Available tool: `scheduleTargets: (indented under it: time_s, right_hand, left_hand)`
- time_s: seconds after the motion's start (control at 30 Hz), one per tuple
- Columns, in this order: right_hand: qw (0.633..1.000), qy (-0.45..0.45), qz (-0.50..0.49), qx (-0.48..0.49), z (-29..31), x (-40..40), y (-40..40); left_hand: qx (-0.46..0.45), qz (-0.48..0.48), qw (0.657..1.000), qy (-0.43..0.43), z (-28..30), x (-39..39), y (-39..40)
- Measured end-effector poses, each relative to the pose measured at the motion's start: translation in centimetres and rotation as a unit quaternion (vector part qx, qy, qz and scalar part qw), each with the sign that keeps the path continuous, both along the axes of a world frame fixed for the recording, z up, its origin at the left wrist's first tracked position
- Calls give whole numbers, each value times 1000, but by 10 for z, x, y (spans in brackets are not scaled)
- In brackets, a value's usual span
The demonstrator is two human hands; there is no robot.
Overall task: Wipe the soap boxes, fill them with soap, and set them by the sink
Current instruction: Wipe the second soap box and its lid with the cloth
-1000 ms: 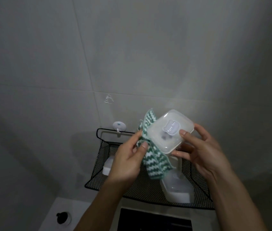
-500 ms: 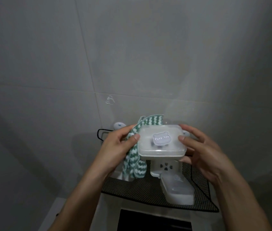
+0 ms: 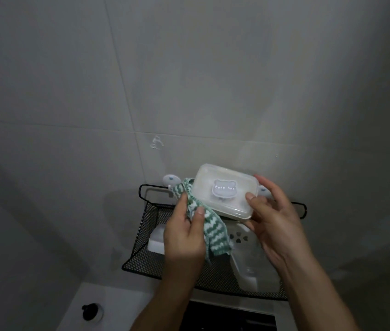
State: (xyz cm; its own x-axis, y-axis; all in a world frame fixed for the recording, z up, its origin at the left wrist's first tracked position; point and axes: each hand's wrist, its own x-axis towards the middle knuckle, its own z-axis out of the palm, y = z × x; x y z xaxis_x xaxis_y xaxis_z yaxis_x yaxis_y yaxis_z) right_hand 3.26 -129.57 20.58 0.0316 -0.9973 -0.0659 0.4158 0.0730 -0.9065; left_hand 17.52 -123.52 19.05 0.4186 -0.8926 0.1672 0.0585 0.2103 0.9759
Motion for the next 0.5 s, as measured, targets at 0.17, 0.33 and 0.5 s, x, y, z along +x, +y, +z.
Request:
scheduleTargets:
  time_s: [0.17, 0.33, 0.5]
  right_hand:
    - [991, 107, 29, -70, 7, -6, 8]
    - [984, 143, 53, -97, 16, -14, 10]
    - [954, 154, 215, -138, 21, -39, 3]
  left_hand:
    - [4, -11, 995, 98, 6, 14, -4]
    - [-3, -25, 1000, 5, 7, 33, -6]
    - [3, -55, 998, -19, 6, 49, -5]
